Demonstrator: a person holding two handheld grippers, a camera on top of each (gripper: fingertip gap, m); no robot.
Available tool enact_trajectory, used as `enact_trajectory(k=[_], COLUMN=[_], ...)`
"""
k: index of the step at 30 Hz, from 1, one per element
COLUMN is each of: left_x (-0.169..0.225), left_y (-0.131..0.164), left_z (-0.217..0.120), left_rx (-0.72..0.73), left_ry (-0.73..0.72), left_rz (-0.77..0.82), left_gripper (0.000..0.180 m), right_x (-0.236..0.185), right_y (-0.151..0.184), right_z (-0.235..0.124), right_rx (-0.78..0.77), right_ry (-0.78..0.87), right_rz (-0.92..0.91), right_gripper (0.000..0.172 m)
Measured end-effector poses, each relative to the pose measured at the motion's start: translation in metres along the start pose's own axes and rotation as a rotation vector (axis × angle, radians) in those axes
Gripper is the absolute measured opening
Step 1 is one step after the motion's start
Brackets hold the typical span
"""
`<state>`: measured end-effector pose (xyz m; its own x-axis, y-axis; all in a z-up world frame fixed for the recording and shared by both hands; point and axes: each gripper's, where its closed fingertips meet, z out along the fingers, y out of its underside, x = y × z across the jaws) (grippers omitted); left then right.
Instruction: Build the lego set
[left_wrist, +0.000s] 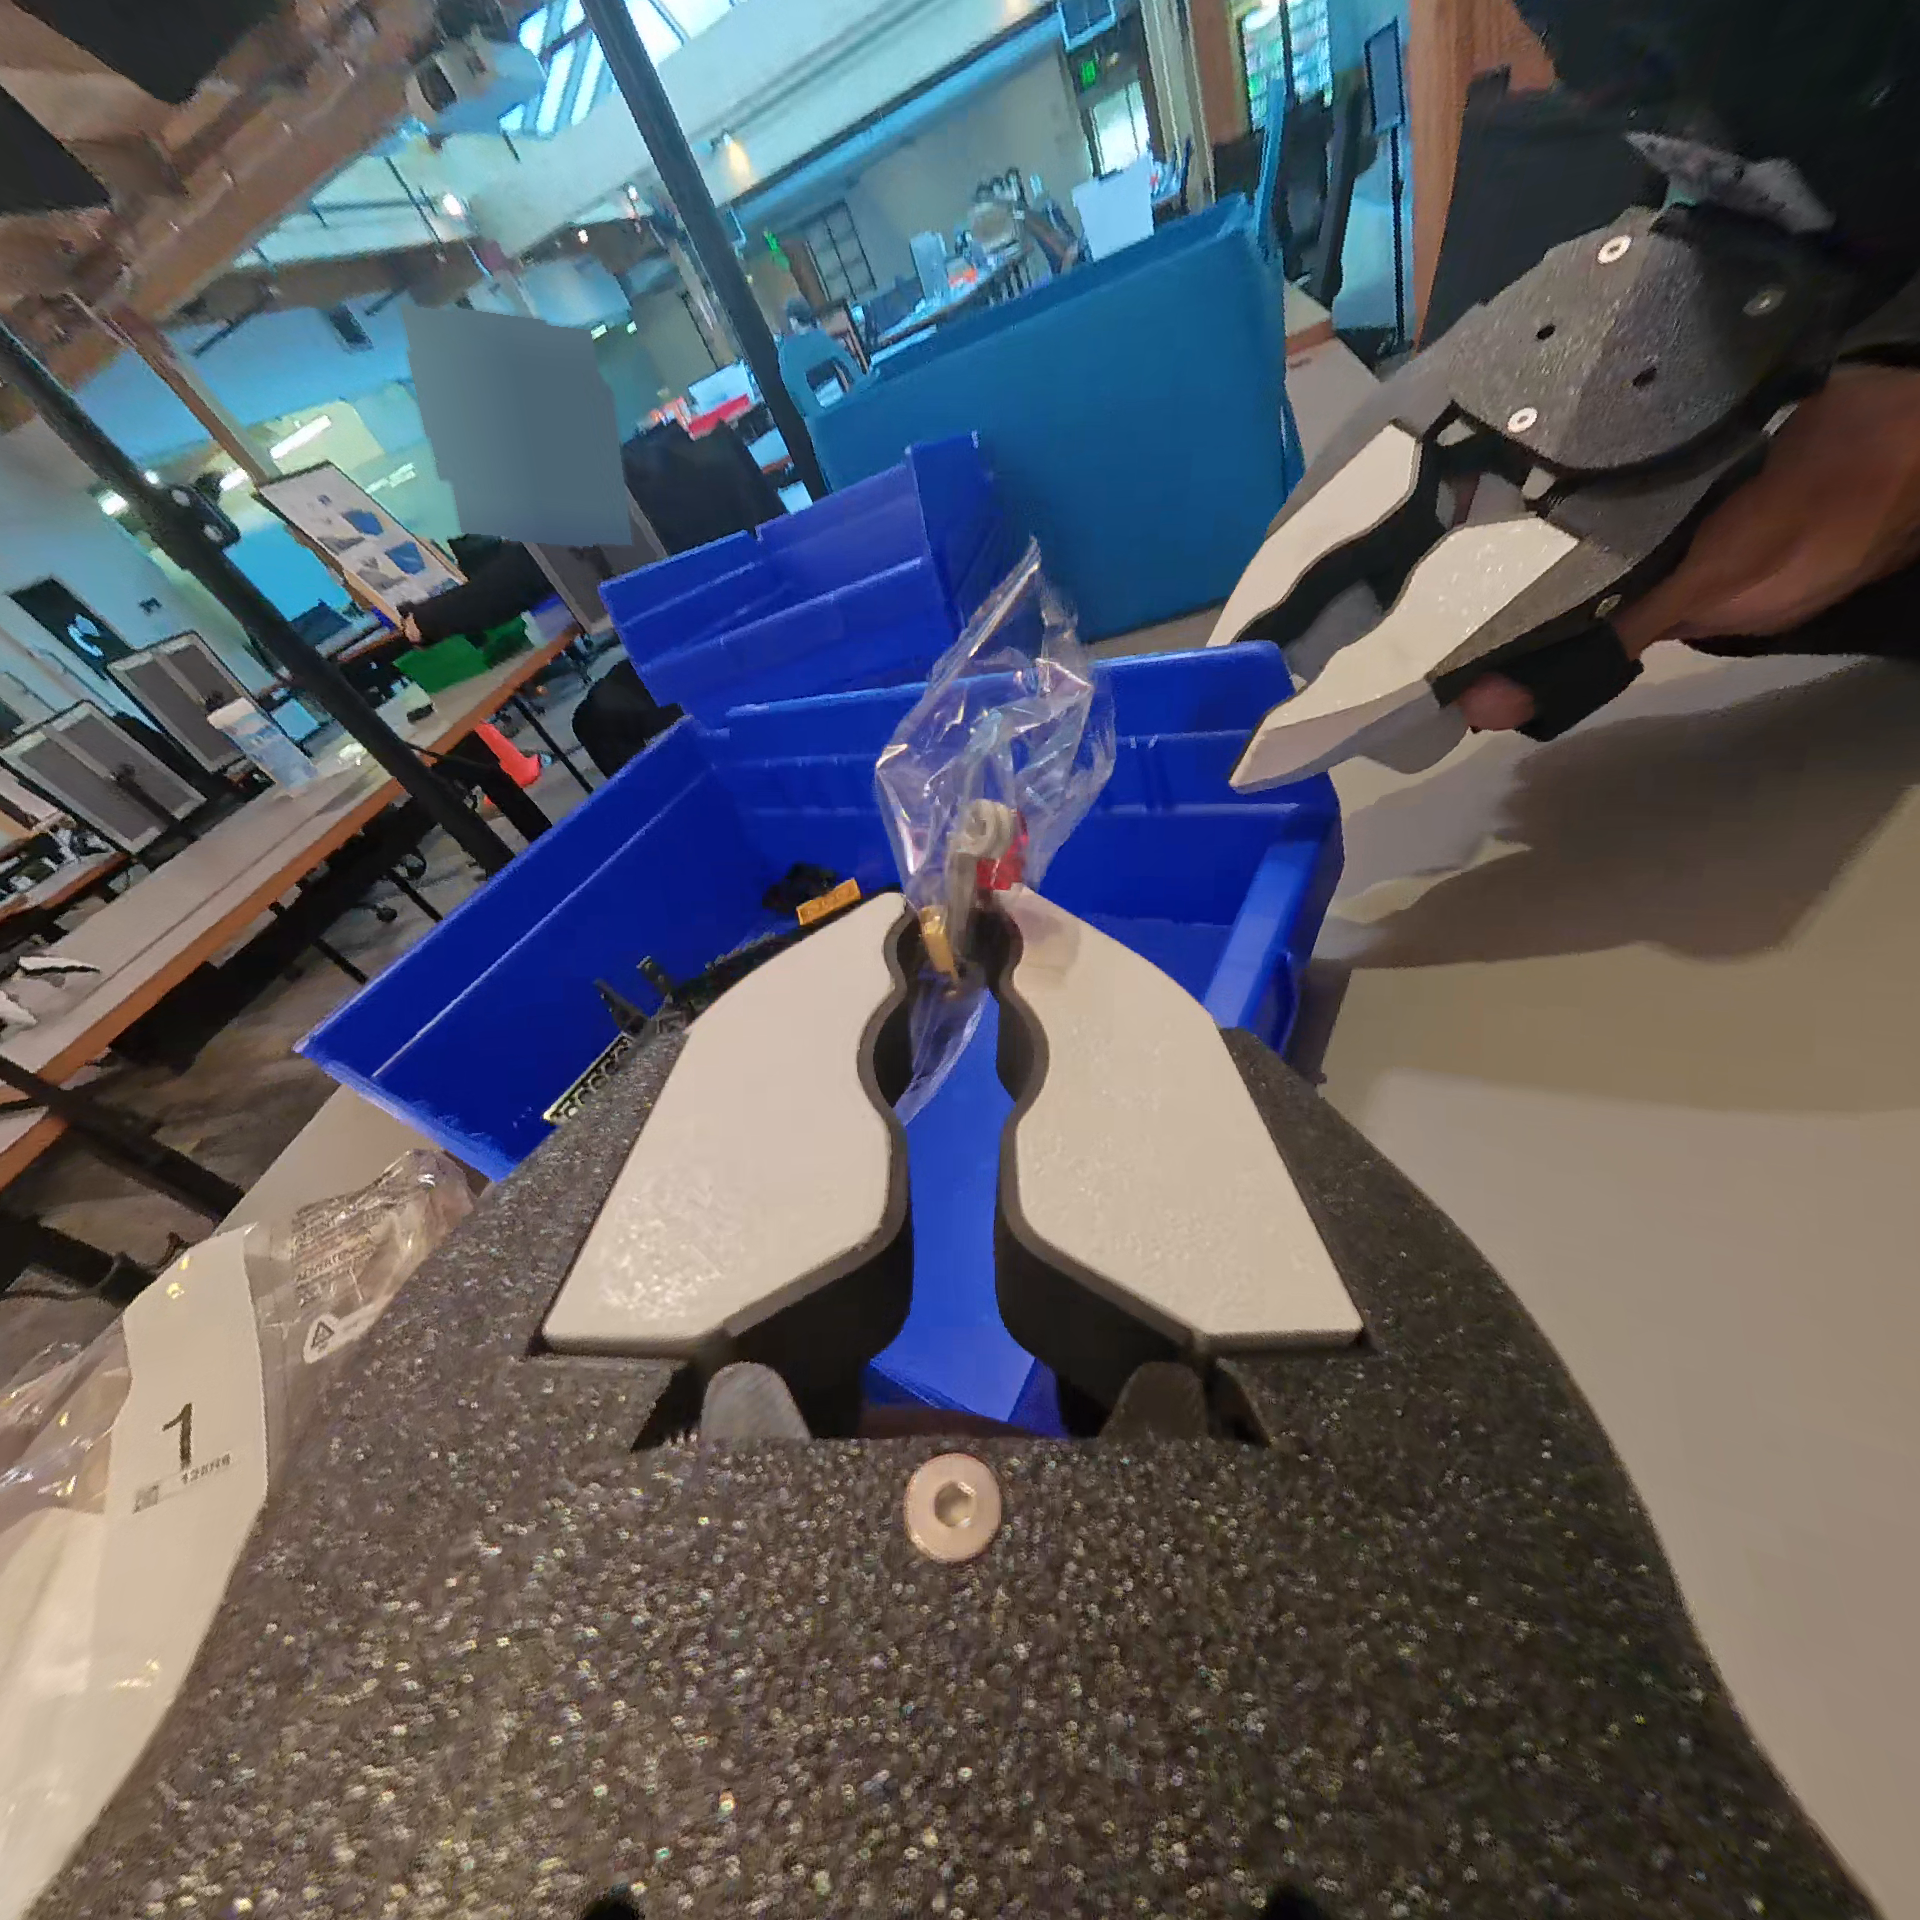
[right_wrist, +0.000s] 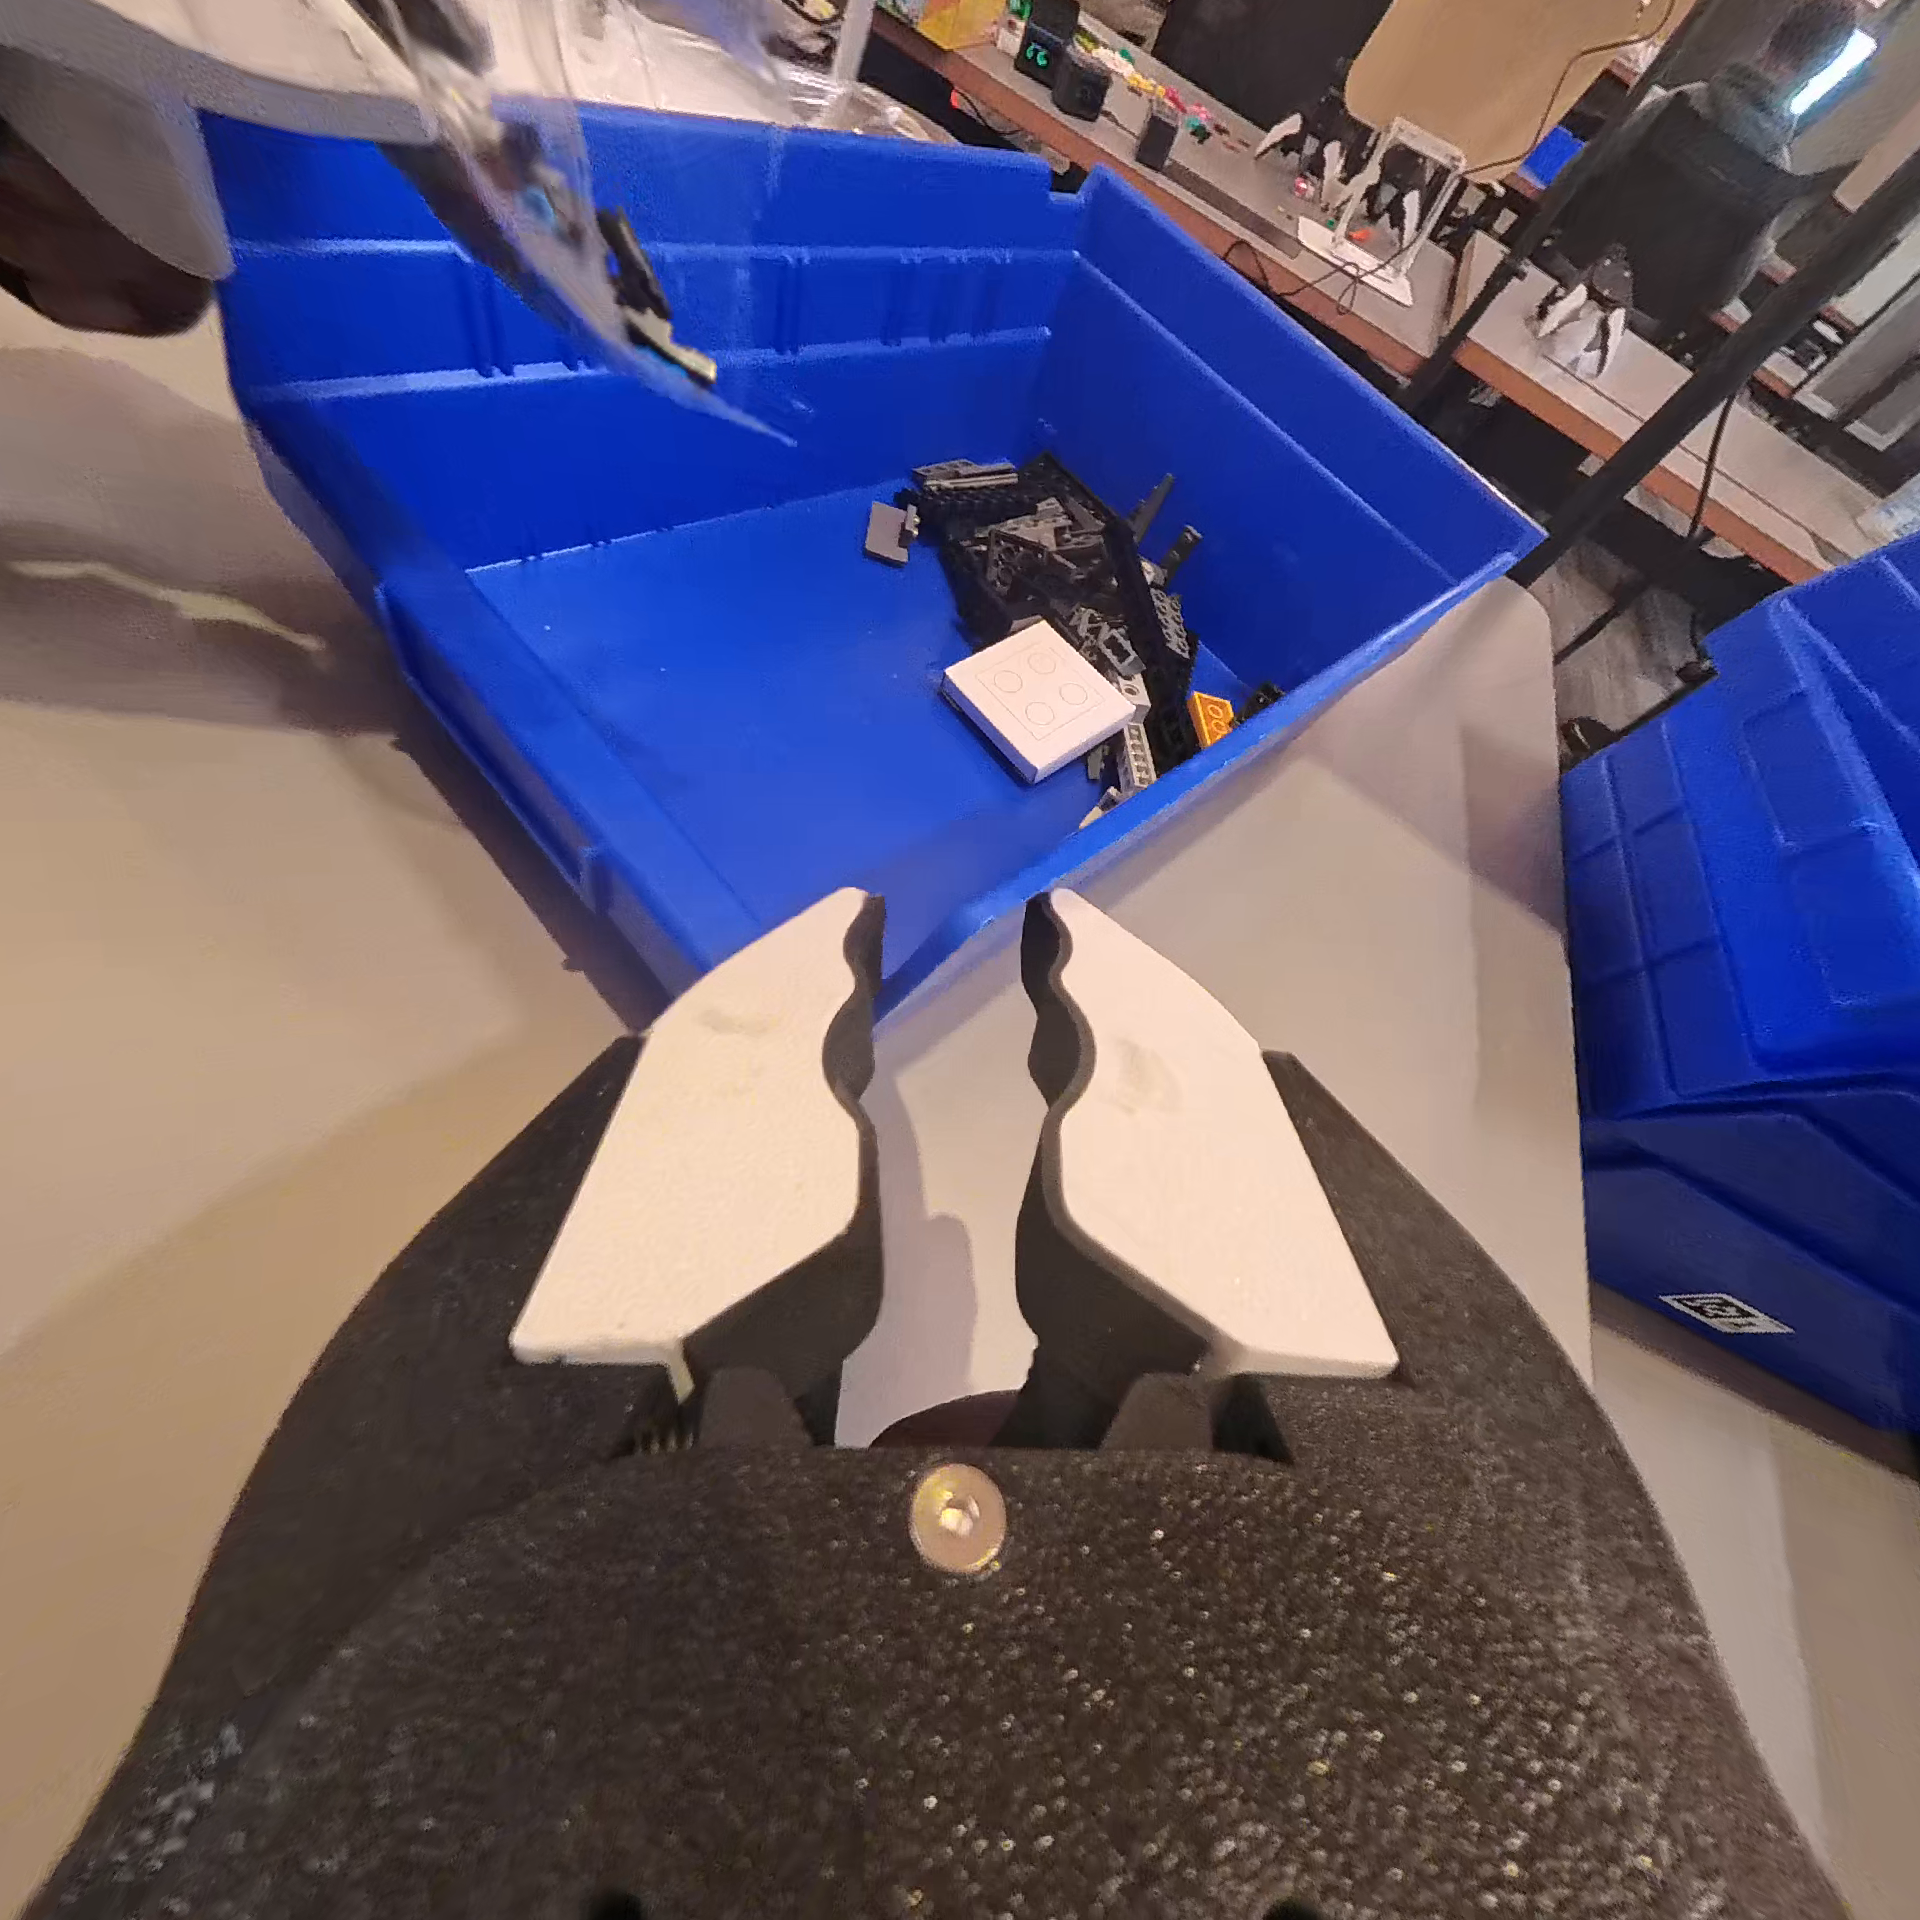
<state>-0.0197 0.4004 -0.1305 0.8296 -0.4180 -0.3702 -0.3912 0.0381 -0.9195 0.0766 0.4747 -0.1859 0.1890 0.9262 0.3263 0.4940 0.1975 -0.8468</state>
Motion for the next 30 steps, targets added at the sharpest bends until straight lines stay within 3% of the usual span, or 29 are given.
enact_trajectory(k=[16,30], left_x=[0.022,0.019], left_y=[-0.002,0.011], left_z=[0.009,0.014], left_rx=[-0.109,-0.23], left_ry=[0.079,0.246], left_rz=[0.039,0.082], left_gripper=[0.011,0.011], right_x=[0.009,0.027], right_y=[0.011,0.034], right_z=[-0.038,-0.036], right_rx=[0.115,0.131], right_ry=[-0.068,0.013], right_rz=[-0.165,-0.168], right_gripper=[0.044,0.037])
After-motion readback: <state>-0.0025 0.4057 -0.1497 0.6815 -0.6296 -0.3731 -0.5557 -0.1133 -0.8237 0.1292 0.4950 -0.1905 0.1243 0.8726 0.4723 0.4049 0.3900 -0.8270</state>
